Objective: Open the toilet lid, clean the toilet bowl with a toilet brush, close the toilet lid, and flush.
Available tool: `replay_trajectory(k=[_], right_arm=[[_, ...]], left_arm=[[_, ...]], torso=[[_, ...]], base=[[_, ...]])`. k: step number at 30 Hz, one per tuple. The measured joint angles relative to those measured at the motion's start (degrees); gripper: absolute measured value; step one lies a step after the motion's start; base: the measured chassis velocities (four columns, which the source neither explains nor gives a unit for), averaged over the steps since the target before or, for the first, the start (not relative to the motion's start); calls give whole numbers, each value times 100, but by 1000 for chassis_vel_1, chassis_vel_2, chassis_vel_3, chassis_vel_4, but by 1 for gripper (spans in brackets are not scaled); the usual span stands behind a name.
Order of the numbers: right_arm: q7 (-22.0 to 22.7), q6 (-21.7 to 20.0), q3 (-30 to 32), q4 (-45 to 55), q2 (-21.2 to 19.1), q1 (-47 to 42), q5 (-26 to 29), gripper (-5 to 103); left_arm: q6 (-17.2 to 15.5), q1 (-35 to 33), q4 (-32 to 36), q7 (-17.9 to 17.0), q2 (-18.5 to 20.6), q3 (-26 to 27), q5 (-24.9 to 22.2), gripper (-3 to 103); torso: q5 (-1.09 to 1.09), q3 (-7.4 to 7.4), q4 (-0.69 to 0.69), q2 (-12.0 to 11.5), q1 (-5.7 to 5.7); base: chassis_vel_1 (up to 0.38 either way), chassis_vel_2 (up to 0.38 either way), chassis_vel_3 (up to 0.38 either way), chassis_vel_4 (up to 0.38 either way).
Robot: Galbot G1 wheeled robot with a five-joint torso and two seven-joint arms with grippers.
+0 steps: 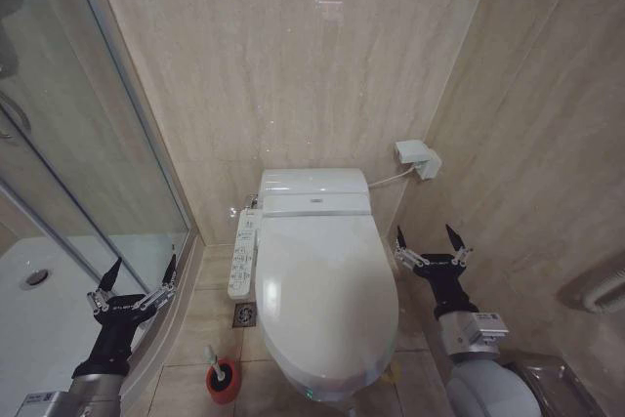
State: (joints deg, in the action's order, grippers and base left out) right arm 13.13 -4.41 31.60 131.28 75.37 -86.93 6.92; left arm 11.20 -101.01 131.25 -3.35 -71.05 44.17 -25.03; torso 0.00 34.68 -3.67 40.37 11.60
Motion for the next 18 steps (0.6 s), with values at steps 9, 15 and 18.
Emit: replay_trajectory(k=[9,15,18], right_arm=[[1,0,1,-1,-1,5,-1,100],[0,0,0,0,-1,1,-1,100],[0,0,0,0,0,0,-1,100]], left_arm=[[0,2,0,0,0,0,0,100],[0,0,0,0,0,0,0,100],[0,0,0,0,0,0,0,100]], torso=[[0,4,-1,-3,10],[0,0,0,-1,1],[0,0,0,0,-1]], base=[[-147,116,170,-101],[1,-2,-1,-2],[66,-49,-72,39]])
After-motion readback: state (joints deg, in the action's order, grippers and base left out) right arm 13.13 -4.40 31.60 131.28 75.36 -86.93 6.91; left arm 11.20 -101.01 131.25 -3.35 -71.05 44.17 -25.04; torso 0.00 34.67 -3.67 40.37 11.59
